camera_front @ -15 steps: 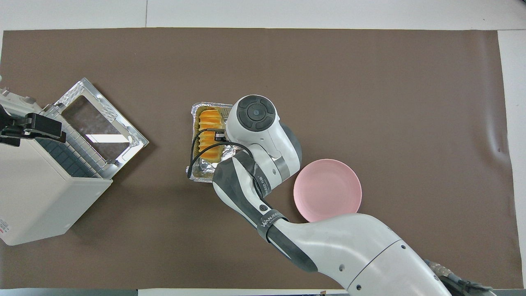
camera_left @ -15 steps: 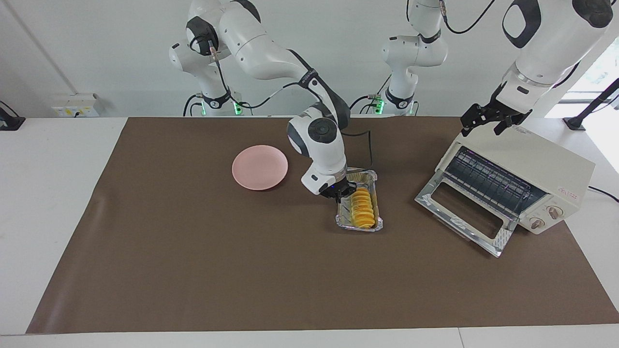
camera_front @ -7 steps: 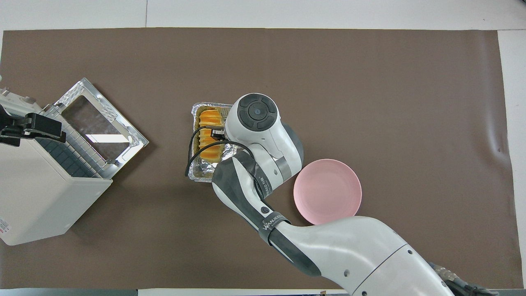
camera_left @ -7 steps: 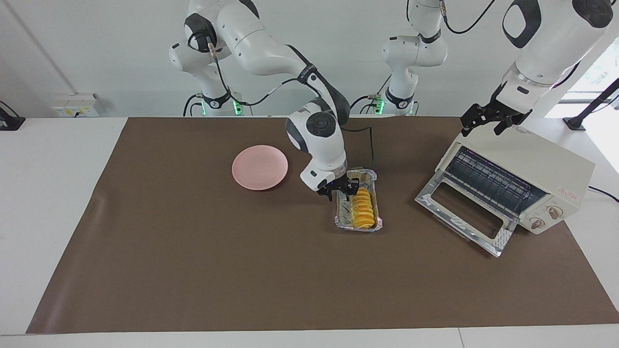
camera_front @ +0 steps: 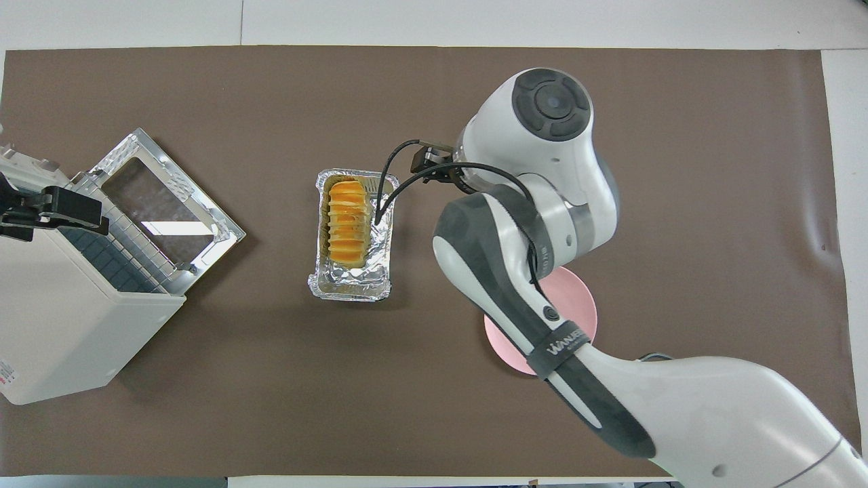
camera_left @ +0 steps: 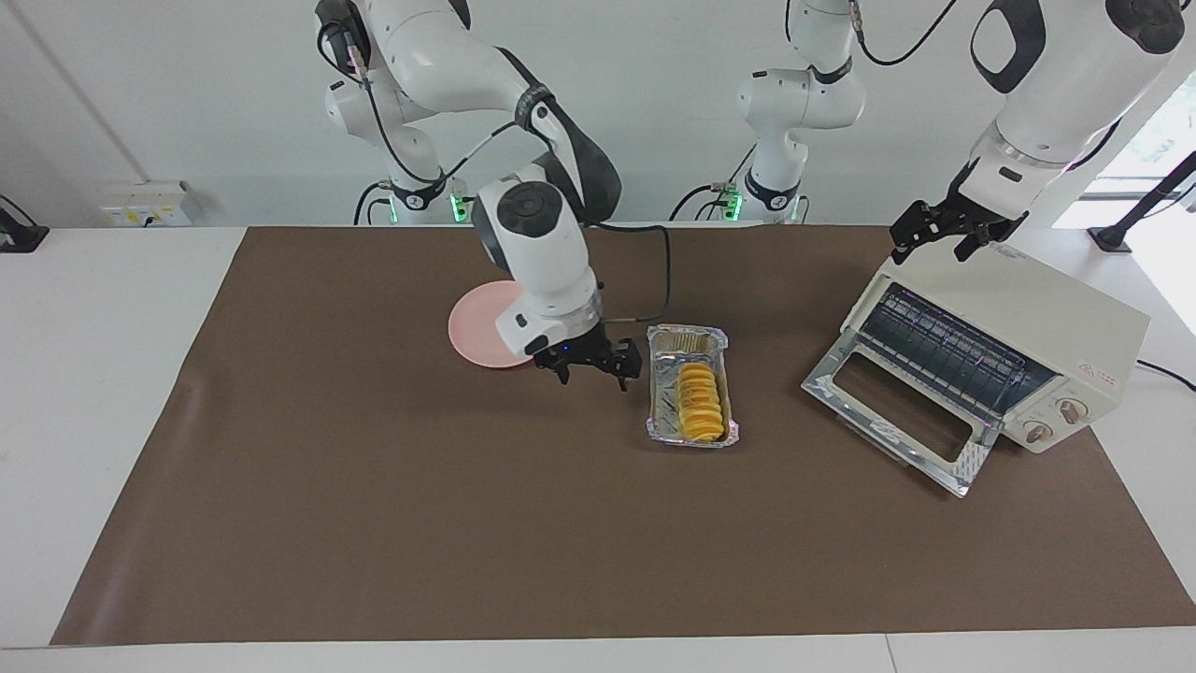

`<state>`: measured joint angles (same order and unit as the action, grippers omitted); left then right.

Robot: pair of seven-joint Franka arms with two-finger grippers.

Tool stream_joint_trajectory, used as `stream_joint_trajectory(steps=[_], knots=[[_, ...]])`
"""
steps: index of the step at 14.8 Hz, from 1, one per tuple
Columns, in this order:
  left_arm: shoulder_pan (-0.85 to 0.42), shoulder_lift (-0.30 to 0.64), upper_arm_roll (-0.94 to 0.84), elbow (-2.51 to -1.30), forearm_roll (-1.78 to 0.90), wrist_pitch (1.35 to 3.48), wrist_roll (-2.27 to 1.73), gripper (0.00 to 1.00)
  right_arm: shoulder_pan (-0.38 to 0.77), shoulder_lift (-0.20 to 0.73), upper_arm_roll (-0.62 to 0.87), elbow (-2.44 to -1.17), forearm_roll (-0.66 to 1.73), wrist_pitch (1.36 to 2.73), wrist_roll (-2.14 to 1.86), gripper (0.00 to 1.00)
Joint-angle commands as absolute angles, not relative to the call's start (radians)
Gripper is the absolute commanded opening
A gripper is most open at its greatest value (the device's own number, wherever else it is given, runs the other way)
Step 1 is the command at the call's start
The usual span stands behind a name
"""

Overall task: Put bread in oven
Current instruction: 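Release the foil tray and withdraw the right gripper, then grasp the foil tray with the left gripper while the right gripper retracts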

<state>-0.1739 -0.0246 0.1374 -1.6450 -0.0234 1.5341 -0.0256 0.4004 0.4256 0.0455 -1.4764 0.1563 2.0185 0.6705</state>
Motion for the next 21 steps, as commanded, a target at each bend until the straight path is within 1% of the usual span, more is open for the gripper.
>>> stream_joint_trajectory(steps=[1, 2, 3, 6, 8, 10, 12, 13, 14, 16, 19, 20, 21], knots=[[-0.178, -0.029, 0.133, -1.638, -0.006, 1.52, -0.031, 1.0, 0.292, 0.336, 0.054, -1.509, 0.179, 1.924, 0.544, 1.0], [-0.182, -0.034, 0.127, -1.641, -0.006, 1.513, -0.029, 1.0, 0.264, 0.31, 0.054, -1.509, 0.178, 1.883, 0.493, 1.0], [-0.214, -0.041, 0.127, -1.646, -0.006, 1.529, -0.031, 1.0, 0.233, 0.292, 0.052, -1.509, 0.173, 1.843, 0.438, 1.0], [-0.381, -0.029, 0.127, -1.709, -0.006, 1.733, -0.191, 1.0, 0.157, 0.258, 0.049, -1.509, 0.15, 1.711, 0.257, 1.0], [-0.457, 0.018, 0.126, -1.709, -0.015, 1.814, -0.253, 1.0, 0.097, 0.239, 0.049, -1.509, 0.082, 1.64, 0.134, 1.0], [-0.526, 0.093, 0.129, -1.706, -0.055, 1.871, -0.277, 1.0, 0.04, 0.213, 0.049, -1.509, 0.061, 1.589, -0.021, 1.0], [-0.583, 0.168, 0.129, -1.723, -0.055, 1.937, -0.342, 1.0, -0.007, 0.183, 0.049, -1.512, 0.037, 1.562, -0.093, 1.0], [-0.591, 0.178, 0.127, -1.759, -0.054, 1.986, -0.351, 1.0, -0.02, 0.17, 0.049, -1.513, 0.025, 1.543, -0.106, 1.0], [-0.598, 0.169, 0.127, -1.82, -0.054, 2.043, -0.353, 1.0, -0.028, 0.152, 0.049, -1.522, 0.014, 1.526, -0.12, 1.0], [-0.629, 0.163, 0.129, -1.882, -0.055, 2.081, -0.36, 1.0, -0.038, 0.08, 0.049, -1.584, 0.011, 1.525, -0.124, 1.0], [-0.678, 0.213, 0.129, -1.884, -0.054, 2.141, -0.442, 0.99, -0.041, -0.04, 0.049, -1.727, -0.008, 1.563, -0.124, 1.0], [-0.687, 0.216, 0.127, -1.89, -0.054, 2.152, -0.452, 0.97, -0.041, -0.063, 0.049, -1.753, -0.012, 1.572, -0.123, 1.0], [-0.712, 0.218, 0.129, -1.904, -0.054, 2.164, -0.456, 0.97, -0.049, -0.066, 0.049, -1.758, -0.017, 1.575, -0.112, 1.0]])
